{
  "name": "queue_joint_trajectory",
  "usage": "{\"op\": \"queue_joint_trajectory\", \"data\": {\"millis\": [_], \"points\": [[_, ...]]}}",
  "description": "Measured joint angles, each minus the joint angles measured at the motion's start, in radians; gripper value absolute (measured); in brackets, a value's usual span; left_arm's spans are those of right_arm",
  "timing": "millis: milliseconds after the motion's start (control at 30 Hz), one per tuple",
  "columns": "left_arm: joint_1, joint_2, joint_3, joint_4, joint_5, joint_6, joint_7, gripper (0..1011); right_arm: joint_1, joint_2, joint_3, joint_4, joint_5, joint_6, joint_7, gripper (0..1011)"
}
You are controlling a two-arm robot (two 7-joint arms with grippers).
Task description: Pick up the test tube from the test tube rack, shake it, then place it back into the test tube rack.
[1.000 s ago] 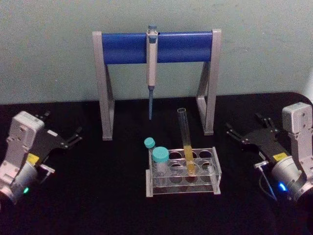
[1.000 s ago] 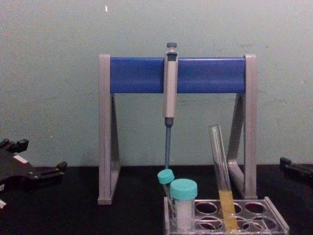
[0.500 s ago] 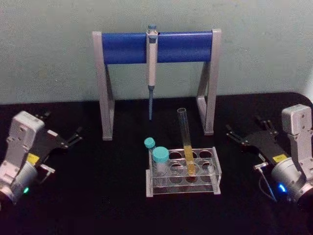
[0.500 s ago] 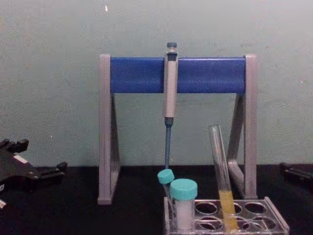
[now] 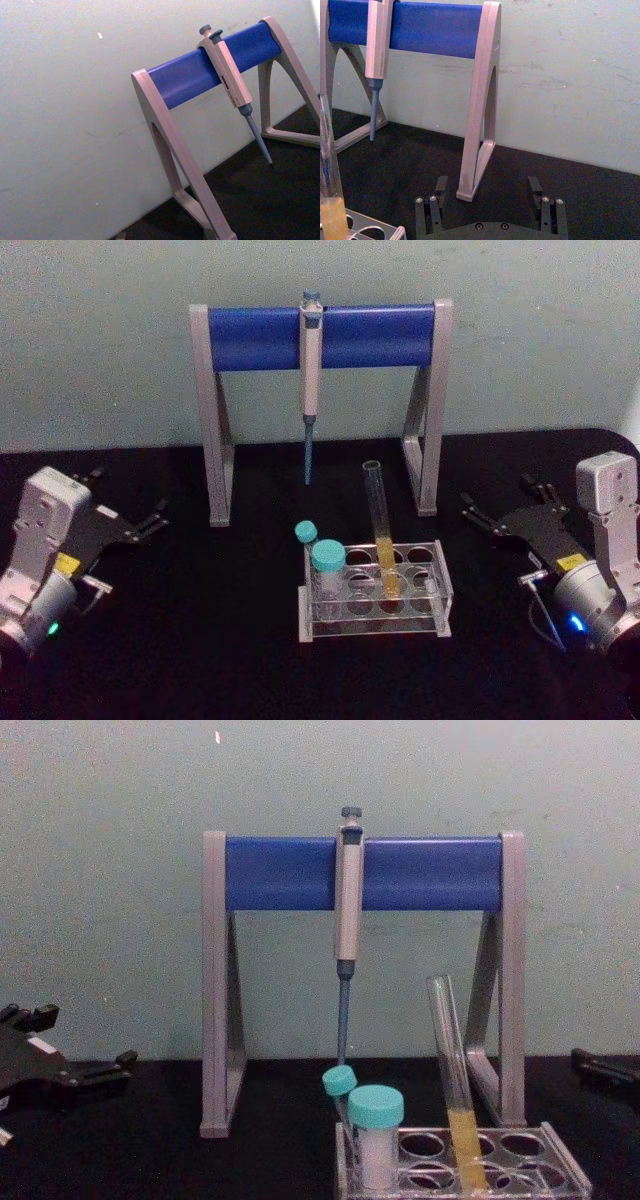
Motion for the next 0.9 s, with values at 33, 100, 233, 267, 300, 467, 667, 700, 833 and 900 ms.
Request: {"op": "queue_joint_trajectory", "data": {"millis": [33,100,233,267,300,467,667,700,833,900], "points": [[0.0,0.0,0.0,0.0,0.0,0.0,0.0,1001,0.0,0.0,0.0,0.0,0.0,0.0,0.0,1000],[0.0,0.0,0.0,0.0,0.0,0.0,0.0,1001,0.0,0.0,0.0,0.0,0.0,0.0,0.0,1000],[0.0,0.0,0.0,0.0,0.0,0.0,0.0,1001,0.0,0.001,-0.001,-0.001,0.0,-0.001,0.0,1000],[0.0,0.0,0.0,0.0,0.0,0.0,0.0,1001,0.0,0.001,-0.001,-0.001,0.0,-0.001,0.0,1000],[0.0,0.0,0.0,0.0,0.0,0.0,0.0,1001,0.0,0.001,-0.001,-0.001,0.0,-0.001,0.0,1000],[0.0,0.0,0.0,0.0,0.0,0.0,0.0,1001,0.0,0.001,-0.001,-0.001,0.0,-0.001,0.0,1000],[0.0,0.0,0.0,0.0,0.0,0.0,0.0,1001,0.0,0.001,-0.001,-0.001,0.0,-0.001,0.0,1000],[0.0,0.0,0.0,0.0,0.0,0.0,0.0,1001,0.0,0.001,-0.001,-0.001,0.0,-0.001,0.0,1000],[0.0,0.0,0.0,0.0,0.0,0.0,0.0,1001,0.0,0.001,-0.001,-0.001,0.0,-0.001,0.0,1000],[0.0,0.0,0.0,0.0,0.0,0.0,0.0,1001,0.0,0.001,-0.001,-0.001,0.0,-0.001,0.0,1000]]}}
